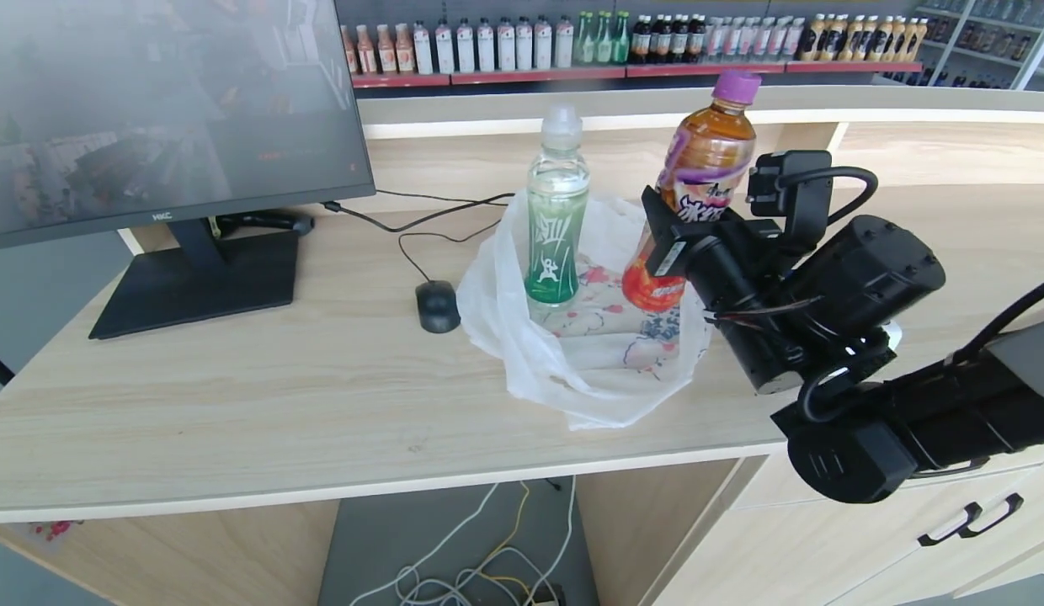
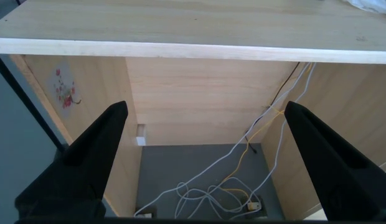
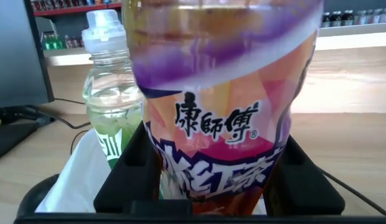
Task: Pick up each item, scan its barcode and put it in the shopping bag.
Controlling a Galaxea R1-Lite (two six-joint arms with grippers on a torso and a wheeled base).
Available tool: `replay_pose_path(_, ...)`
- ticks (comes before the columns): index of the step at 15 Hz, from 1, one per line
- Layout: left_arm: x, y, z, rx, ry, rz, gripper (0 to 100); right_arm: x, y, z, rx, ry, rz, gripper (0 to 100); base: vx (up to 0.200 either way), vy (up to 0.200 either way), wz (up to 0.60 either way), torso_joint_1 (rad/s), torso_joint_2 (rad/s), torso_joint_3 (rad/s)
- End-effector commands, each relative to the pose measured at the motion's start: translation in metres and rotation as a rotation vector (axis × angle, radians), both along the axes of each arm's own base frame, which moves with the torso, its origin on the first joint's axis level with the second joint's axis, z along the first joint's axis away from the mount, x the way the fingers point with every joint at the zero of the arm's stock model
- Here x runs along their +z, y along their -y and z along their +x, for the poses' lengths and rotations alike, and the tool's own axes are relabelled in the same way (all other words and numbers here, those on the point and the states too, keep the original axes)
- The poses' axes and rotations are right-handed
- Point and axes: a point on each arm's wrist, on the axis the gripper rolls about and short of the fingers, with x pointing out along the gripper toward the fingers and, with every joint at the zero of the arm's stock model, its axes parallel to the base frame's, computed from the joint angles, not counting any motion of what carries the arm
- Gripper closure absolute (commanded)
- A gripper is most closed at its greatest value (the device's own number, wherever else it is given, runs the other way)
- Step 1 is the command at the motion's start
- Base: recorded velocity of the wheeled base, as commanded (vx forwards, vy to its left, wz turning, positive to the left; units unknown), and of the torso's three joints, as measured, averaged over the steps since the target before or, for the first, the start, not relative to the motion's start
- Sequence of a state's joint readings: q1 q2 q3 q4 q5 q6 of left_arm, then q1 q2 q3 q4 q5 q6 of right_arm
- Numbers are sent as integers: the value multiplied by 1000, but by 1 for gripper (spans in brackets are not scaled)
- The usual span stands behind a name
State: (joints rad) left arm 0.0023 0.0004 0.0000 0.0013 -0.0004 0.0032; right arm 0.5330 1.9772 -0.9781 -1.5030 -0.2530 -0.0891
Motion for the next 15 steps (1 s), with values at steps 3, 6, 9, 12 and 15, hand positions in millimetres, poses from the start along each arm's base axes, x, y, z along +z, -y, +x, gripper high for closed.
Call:
replay_pose_path(3,0,0,0,1,0,0,0,-18,-8,23,-10,-21,-10,100,0,0,0,0,0,0)
replay_pose_path(6,0,0,0,0,0,0,0,-24,-11,29,-10,-27,-14,100,0,0,0,0,0,0)
replay_pose_path(9,0,0,0,0,0,0,0,-29,-13,32,-10,-37,-19,100,0,0,0,0,0,0)
replay_pose_path(12,0,0,0,0,0,0,0,-37,-16,37,-9,-50,-27,100,0,0,0,0,0,0)
replay_pose_path(15,0,0,0,1,0,0,0,-43,-18,39,-7,-60,-33,100,0,0,0,0,0,0)
